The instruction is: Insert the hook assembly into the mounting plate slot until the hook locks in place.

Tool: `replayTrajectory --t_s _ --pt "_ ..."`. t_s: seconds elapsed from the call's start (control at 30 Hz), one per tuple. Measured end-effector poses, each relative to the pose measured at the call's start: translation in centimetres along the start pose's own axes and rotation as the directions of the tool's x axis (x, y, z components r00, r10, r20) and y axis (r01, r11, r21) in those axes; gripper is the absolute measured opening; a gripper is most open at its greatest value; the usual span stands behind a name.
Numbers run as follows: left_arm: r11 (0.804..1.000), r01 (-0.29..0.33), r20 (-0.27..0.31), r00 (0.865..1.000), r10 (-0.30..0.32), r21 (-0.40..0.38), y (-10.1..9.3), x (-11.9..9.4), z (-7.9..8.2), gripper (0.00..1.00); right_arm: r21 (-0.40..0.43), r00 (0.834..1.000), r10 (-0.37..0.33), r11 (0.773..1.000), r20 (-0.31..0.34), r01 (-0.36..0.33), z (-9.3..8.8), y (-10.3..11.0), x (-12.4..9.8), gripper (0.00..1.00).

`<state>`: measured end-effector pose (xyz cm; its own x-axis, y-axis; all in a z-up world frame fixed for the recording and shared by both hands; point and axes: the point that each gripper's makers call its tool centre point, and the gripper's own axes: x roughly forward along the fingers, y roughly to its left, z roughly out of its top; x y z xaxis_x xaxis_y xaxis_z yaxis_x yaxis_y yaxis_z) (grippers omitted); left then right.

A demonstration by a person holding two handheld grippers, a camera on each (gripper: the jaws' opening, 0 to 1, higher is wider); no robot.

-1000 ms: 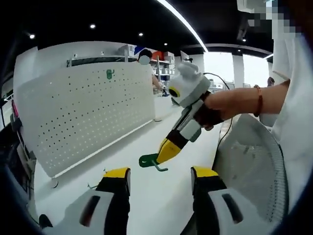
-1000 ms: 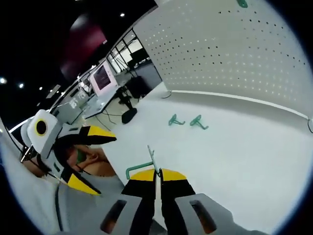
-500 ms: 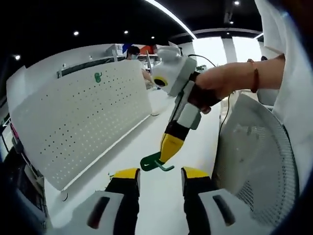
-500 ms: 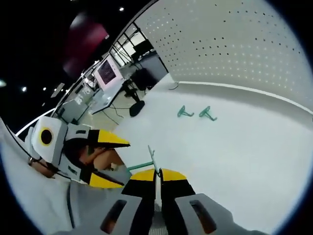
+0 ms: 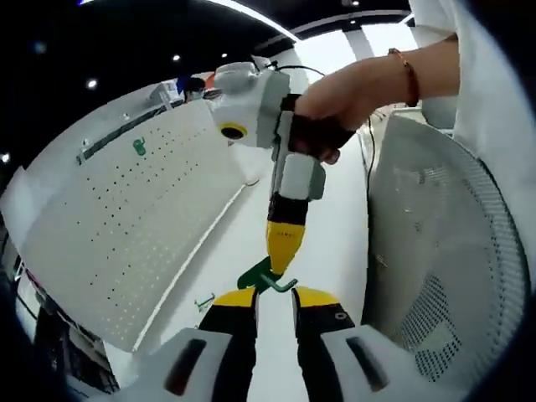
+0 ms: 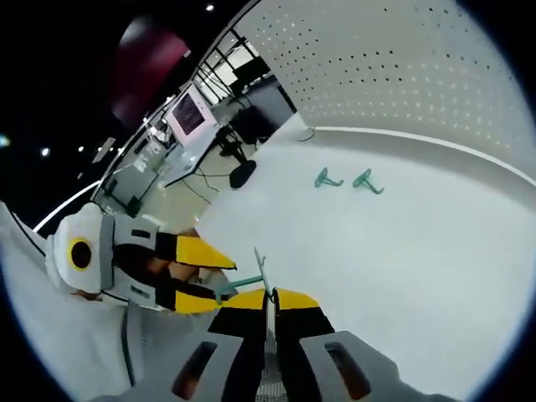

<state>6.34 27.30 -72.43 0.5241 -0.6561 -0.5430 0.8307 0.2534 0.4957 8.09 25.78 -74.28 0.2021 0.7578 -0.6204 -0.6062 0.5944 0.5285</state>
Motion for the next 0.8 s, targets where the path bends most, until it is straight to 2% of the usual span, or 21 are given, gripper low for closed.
replayTrajectory --t_s 0.1,0.23,0.3,0.37,0.4,0.63,0.8 --pt "0.999 0.019 0.014 1.000 -0.019 0.026 -0.6 0.2 0.6 0.16 0.013 1.000 0.003 1.000 -0.007 -0.003 -0.1 0.1 0.1 0.01" --pt "0.993 0.034 0.008 0.999 -0.035 0.110 -0.9 0.4 1.0 0.15 0.038 1.000 0.008 0.999 -0.028 -0.007 -0.4 0.0 0.2 0.01" --pt "0.978 0.033 -0.021 0.999 -0.029 0.204 -0.9 0.6 1.0 0.14 0.046 0.999 0.013 0.999 -0.036 -0.011 -0.6 0.1 0.3 0.01" --pt "0.973 0.043 -0.032 0.999 -0.036 0.225 -1.3 0.8 0.8 0.13 0.046 0.999 0.015 0.999 -0.041 -0.013 -0.7 0.1 0.3 0.01" --pt "0.963 0.031 -0.035 0.999 -0.022 0.267 -1.1 0.9 0.8 0.12 0.052 0.999 0.020 0.998 -0.047 -0.018 -0.8 0.2 0.3 0.01" --pt "0.945 0.038 -0.064 0.998 -0.018 0.324 -1.4 1.0 0.5 0.05 0.101 0.998 0.021 0.995 -0.055 -0.015 -1.0 0.3 0.2 0.01" --pt "0.939 0.011 -0.065 0.998 0.012 0.345 -0.8 0.8 0.5 0.03 0.085 0.999 0.025 0.996 -0.043 -0.021 -0.8 0.5 0.3 0.01"
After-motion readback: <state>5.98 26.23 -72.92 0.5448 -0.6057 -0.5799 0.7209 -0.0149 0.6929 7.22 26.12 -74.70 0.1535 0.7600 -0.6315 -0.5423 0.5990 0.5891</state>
